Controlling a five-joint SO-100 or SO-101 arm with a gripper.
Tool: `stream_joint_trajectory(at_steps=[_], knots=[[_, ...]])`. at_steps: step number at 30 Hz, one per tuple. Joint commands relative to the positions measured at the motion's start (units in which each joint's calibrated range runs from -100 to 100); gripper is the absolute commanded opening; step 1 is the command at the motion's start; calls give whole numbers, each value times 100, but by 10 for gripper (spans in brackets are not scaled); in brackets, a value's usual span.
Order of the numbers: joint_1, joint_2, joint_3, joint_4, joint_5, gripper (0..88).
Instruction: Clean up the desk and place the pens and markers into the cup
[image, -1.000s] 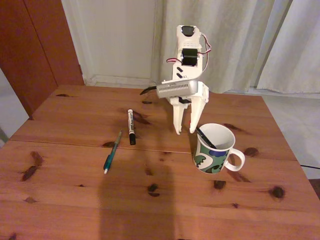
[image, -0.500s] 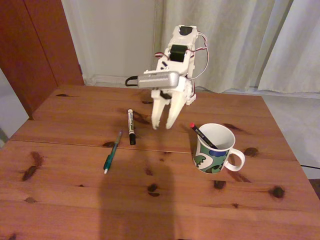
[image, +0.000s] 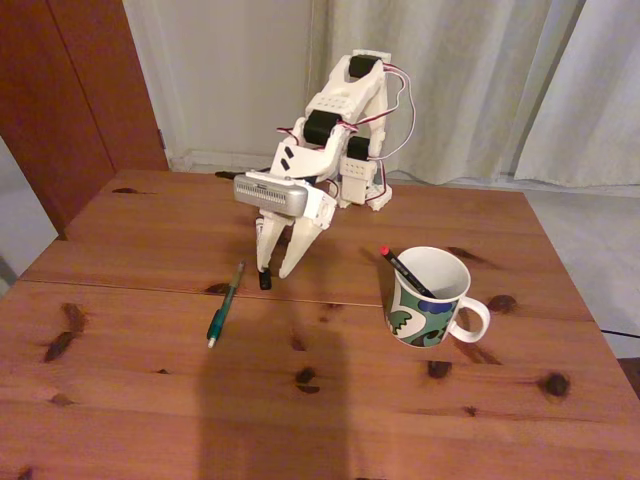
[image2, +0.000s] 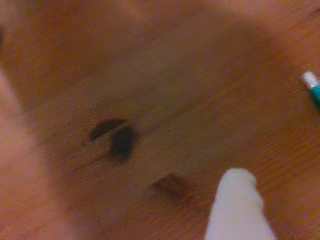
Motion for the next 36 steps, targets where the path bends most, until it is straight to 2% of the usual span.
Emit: stream_joint_trajectory(at_steps=[1, 11, 21, 36], knots=[[-2, -52, -191, -11, 58, 151], [-18, -93, 1189, -11, 639, 152], [304, -93, 1351, 15, 1100, 146], [899, -1318, 1171, 2389, 1839, 145]])
